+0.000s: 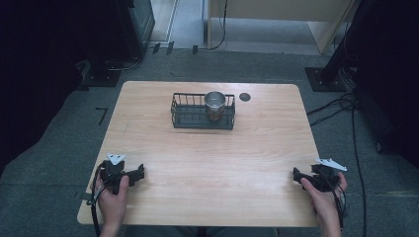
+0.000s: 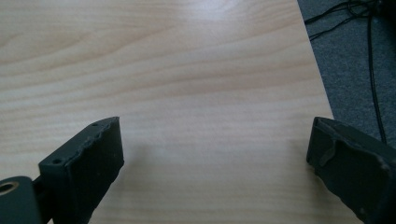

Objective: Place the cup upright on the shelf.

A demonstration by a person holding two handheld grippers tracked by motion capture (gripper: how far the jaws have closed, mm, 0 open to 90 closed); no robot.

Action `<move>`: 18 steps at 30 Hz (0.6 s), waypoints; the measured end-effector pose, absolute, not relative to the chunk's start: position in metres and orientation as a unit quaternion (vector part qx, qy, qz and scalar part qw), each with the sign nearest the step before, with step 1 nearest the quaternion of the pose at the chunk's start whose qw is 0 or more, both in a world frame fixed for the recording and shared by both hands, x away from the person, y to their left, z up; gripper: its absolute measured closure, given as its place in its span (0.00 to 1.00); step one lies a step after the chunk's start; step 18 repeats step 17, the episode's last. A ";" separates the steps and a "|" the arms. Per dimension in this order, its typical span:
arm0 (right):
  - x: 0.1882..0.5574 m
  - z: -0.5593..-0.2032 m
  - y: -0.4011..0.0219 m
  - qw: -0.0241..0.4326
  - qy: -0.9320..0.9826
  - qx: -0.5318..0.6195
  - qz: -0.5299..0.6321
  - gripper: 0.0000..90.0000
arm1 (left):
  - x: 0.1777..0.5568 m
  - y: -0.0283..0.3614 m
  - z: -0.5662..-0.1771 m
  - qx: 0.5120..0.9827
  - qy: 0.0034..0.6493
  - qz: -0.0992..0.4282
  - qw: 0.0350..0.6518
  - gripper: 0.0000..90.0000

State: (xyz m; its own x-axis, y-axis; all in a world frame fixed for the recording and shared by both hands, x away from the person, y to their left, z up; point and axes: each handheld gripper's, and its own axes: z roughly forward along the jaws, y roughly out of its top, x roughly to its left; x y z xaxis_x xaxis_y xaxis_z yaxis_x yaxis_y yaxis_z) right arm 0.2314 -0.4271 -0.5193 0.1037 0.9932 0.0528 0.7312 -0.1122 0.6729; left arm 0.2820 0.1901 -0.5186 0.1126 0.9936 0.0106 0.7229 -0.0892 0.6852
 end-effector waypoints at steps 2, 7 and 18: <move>0.226 -0.521 -0.429 0.263 0.620 0.694 0.254 0.04 | 0.282 0.190 -0.519 0.694 0.618 0.249 0.272 0.00; 0.218 -0.523 -0.431 0.271 0.618 0.690 0.261 0.05 | 0.282 0.190 -0.519 0.694 0.618 0.249 0.272 0.00; 0.213 -0.526 -0.430 0.280 0.618 0.682 0.274 0.05 | 0.282 0.190 -0.519 0.694 0.618 0.249 0.272 0.00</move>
